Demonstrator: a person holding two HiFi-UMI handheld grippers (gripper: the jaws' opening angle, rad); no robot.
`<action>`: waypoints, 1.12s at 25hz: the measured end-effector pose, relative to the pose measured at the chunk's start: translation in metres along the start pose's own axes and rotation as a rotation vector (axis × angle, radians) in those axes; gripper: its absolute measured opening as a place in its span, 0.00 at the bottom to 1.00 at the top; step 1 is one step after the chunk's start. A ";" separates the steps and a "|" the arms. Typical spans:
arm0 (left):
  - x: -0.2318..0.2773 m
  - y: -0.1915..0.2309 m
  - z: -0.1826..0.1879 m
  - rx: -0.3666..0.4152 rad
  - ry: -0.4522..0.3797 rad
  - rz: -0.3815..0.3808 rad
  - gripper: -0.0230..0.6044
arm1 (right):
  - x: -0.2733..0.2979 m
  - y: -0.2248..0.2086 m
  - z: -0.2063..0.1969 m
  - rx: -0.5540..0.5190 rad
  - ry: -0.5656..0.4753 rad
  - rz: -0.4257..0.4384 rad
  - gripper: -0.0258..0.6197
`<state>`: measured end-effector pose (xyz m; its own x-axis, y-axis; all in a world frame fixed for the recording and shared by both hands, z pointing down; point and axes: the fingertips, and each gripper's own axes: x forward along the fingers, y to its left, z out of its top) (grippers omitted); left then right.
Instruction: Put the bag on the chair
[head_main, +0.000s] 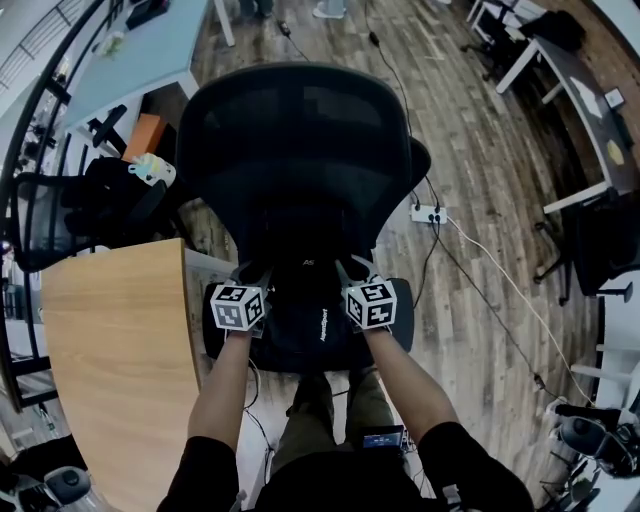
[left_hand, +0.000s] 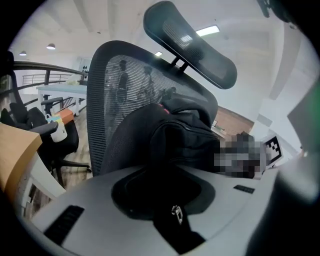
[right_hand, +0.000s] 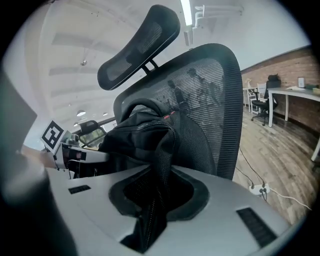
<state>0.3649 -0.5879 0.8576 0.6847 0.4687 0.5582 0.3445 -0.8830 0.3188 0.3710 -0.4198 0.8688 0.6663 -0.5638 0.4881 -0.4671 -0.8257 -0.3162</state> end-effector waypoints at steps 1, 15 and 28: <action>0.000 0.000 0.000 0.004 0.001 0.005 0.17 | -0.001 0.000 0.000 -0.002 0.003 -0.001 0.15; -0.061 0.014 0.018 -0.008 -0.053 0.106 0.29 | -0.055 -0.001 0.024 0.034 -0.039 -0.060 0.25; -0.234 -0.085 0.129 0.084 -0.439 0.081 0.04 | -0.232 0.075 0.161 -0.081 -0.402 -0.044 0.06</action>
<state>0.2587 -0.6258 0.6012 0.9128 0.3587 0.1953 0.3172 -0.9238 0.2142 0.2745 -0.3537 0.6010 0.8531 -0.5030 0.1384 -0.4666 -0.8544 -0.2287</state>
